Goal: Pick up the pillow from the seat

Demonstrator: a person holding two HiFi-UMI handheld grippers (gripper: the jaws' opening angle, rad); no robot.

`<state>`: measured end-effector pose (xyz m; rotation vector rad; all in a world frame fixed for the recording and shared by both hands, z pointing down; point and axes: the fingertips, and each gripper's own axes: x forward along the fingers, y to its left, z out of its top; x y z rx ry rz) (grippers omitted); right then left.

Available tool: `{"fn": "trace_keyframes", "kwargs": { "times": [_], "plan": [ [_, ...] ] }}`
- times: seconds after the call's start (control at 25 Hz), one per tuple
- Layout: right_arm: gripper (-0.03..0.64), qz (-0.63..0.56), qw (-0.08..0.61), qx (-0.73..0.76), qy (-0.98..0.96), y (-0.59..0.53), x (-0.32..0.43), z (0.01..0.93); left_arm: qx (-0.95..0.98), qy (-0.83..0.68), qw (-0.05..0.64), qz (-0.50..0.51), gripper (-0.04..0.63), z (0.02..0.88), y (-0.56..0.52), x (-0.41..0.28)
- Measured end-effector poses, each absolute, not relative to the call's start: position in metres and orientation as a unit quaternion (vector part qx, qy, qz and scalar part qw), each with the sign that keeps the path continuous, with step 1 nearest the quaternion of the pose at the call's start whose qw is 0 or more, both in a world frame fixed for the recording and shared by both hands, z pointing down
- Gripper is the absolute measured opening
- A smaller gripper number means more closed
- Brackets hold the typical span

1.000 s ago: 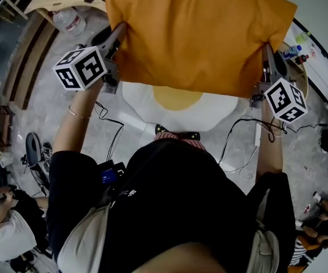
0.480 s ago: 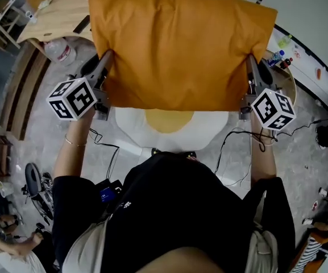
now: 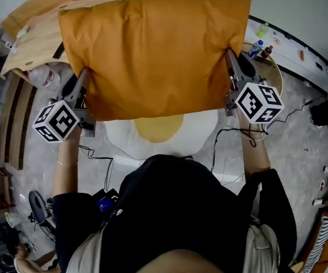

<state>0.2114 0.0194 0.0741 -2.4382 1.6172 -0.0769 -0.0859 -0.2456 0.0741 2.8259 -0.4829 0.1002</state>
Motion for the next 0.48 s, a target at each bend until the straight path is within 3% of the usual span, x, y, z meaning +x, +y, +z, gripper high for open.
{"fn": "trace_keyframes", "kwargs": {
  "times": [0.48],
  "plan": [
    [0.066, -0.011, 0.109, -0.830, 0.547, 0.024, 0.205, 0.058, 0.976, -0.167, 0.138, 0.018, 0.095, 0.067, -0.247, -0.088]
  ]
}}
